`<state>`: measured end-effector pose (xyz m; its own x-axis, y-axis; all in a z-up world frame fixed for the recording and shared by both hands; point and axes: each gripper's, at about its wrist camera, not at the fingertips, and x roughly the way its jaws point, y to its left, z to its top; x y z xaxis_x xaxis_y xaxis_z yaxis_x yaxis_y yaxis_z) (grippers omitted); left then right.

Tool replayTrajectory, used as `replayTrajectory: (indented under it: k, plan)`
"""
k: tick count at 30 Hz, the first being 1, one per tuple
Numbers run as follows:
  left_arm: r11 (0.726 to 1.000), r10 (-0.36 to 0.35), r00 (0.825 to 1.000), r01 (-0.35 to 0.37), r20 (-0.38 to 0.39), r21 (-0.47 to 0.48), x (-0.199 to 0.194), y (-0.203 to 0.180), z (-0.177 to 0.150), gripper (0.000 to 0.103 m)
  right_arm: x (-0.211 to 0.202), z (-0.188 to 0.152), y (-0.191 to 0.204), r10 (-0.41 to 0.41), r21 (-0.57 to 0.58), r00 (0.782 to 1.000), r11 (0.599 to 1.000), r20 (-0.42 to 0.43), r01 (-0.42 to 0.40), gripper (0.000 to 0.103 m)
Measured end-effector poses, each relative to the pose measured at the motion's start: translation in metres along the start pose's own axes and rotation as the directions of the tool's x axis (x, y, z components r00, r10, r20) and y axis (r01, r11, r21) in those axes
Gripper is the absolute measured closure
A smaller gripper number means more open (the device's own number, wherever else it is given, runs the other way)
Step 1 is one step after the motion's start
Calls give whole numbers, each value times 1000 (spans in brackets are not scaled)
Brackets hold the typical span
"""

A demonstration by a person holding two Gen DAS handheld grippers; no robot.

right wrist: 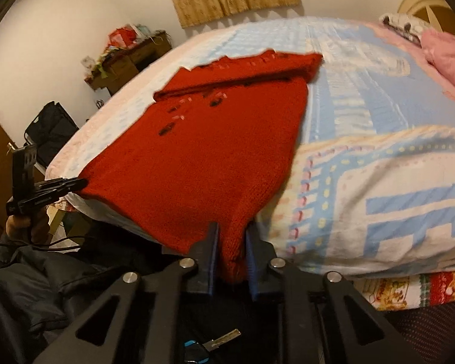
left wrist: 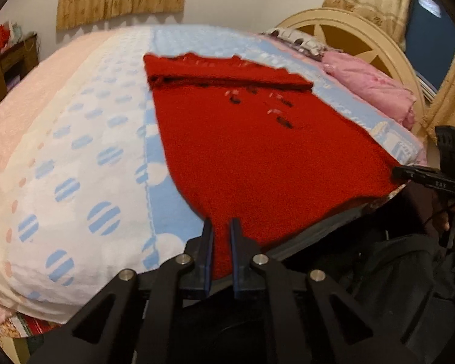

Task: Fold small clothes
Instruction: 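Lift the hem with both tools, fold it over the collar, open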

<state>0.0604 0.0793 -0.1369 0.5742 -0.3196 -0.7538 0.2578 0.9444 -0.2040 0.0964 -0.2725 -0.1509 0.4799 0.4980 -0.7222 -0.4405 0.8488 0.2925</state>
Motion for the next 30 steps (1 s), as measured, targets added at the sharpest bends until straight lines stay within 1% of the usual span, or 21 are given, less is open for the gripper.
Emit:
replayTrajectory:
  k: [3,5,7,8,11,14,17,21,23,27,30]
  plan:
    - [997,-57,997,60,51,-50,-10,6,6,94,-11,6,-4,66,32,996,997,63,-68,93]
    - [990,-93,991,103,98,-97,-18,14,13,94,-16,11,-7,86,52,992,994,97,-91,93]
    - [983,-117,983,135,139,-125,-24,20,21,94,-20,16,-9,84,60,988,994,126,-93,94]
    - [982,-119,981,140,152,-131,-25,22,25,94,-22,18,-9,83,65,987,994,136,-92,94]
    - [978,-132,975,158,179,-137,-26,24,35,94,-24,30,-13,79,93,982,991,169,-96,94]
    - [974,-146,969,176,200,-144,-25,25,44,94,-28,37,-15,73,94,979,991,192,-93,94]
    - [974,-141,968,174,209,-149,-22,26,55,94,-31,44,-15,62,85,976,993,211,-82,95]
    - [975,-130,966,166,224,-149,-20,28,69,94,-36,59,-16,71,84,970,992,233,-92,96]
    - [976,-123,965,160,230,-146,-20,28,76,94,-36,65,-15,82,82,968,991,237,-104,96]
    - [975,-128,961,167,245,-148,-21,29,87,94,-36,74,-15,85,69,965,992,247,-105,96]
    - [977,-119,959,158,257,-140,-21,29,98,94,-37,81,-15,84,64,963,993,254,-103,96]
